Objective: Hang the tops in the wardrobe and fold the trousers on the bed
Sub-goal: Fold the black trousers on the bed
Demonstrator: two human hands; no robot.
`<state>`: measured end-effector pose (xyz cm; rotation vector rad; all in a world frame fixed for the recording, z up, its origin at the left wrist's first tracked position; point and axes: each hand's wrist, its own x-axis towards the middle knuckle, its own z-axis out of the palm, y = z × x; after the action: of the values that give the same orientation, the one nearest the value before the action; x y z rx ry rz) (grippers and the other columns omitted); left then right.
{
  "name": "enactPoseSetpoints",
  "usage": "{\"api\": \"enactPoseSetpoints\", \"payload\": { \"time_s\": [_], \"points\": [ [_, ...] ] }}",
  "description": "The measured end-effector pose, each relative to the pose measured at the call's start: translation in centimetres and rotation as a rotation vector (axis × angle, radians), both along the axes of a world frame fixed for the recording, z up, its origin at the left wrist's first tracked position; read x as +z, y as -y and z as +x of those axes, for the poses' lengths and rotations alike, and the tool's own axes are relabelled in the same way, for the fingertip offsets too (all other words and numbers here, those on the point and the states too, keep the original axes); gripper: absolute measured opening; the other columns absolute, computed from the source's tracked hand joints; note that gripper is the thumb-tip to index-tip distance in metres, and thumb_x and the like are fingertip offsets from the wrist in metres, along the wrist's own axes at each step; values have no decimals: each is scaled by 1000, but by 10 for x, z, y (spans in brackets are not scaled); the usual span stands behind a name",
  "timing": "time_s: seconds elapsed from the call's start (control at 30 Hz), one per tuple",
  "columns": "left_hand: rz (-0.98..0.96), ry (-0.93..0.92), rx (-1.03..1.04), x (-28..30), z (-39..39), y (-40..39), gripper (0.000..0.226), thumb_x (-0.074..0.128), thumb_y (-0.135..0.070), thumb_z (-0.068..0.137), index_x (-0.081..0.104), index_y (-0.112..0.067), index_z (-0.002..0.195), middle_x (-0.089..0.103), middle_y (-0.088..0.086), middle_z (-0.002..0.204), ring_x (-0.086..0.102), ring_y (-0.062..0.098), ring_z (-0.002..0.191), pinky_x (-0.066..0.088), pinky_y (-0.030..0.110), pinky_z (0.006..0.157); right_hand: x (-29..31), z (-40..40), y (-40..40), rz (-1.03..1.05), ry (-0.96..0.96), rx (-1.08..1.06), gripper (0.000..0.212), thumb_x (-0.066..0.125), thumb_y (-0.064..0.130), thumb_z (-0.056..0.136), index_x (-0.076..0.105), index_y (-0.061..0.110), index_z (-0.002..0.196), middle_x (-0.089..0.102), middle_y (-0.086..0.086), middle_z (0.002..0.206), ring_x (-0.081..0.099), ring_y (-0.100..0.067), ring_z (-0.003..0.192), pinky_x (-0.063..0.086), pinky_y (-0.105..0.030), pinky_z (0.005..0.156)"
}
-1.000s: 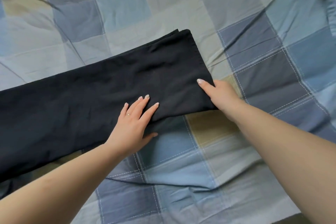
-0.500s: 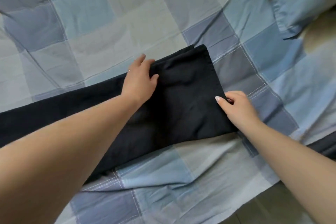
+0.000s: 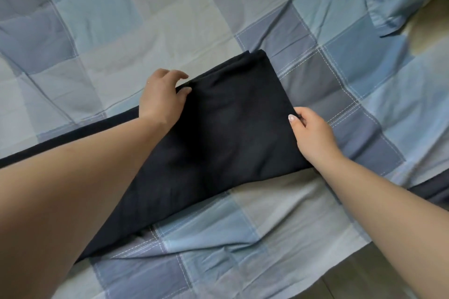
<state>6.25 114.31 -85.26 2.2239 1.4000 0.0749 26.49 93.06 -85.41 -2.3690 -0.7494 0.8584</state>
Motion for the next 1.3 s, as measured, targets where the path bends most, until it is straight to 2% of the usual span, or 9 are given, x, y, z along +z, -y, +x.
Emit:
{"api": "enactPoseSetpoints", "payload": {
  "time_s": [0.1,0.23,0.43,0.53,0.63,0.73,0.9,1.07,1.3],
  "points": [
    [-4,-145,-27,-2,-4,-4,24,60,-32,91,66,-22,112,55,8,117,50,30,113,44,41,91,-7,9,-9,-38,-67,2,23,49,25,97,62,16,114,68,-3,100,61,-25,97,44,-31,78],
    [78,-64,-9,1,-10,-11,17,57,-30,92,70,-20,97,52,-1,95,56,27,92,37,32,72,2,10,-16,156,127,22,21,51,21,95,65,16,109,60,6,83,56,-17,81,37,-26,68],
    [-22,2,100,1,-28,-11,40,59,-29,93,53,-19,131,53,7,128,51,24,119,40,38,103,2,9,-18,13,125,-27,32,51,21,95,57,16,126,60,2,101,56,-18,93,35,-22,78],
    [-25,63,96,6,-54,6,35,59,-25,92,57,-19,127,54,6,127,49,21,119,36,27,102,10,-4,-12,48,165,-43,38,53,23,94,52,18,132,51,-6,128,51,-16,109,29,-16,87],
    [-41,94,110,16,-91,30,29,61,-23,91,62,-20,120,59,2,120,51,17,116,35,21,97,27,-37,-7,144,144,58,36,55,20,93,55,19,128,49,-2,127,49,-13,112,33,-18,93],
    [-155,125,190,30,-136,51,22,61,-22,91,64,-23,112,63,-5,108,58,12,105,43,26,96,44,-82,-8,170,29,85,31,54,17,93,58,18,124,48,6,117,51,-13,113,41,-27,97],
    [-352,168,384,47,-226,81,10,62,-23,90,66,-29,97,67,-14,94,62,3,90,48,23,88,69,-175,-18,141,-135,155,25,52,16,94,61,22,117,56,6,113,54,-3,99,36,0,75],
    [-418,300,588,69,-337,87,11,61,-21,91,67,-28,96,70,-11,92,66,-3,81,45,8,70,87,-292,-33,142,-228,210,17,51,20,95,62,26,106,62,6,107,56,-1,92,39,-15,75],
    [-410,429,853,120,-549,86,13,60,-17,92,64,-29,91,71,-5,94,67,1,78,49,23,75,108,-507,-68,161,-342,374,17,52,19,93,61,33,99,64,8,103,56,4,89,40,-14,73]
  ]
}}
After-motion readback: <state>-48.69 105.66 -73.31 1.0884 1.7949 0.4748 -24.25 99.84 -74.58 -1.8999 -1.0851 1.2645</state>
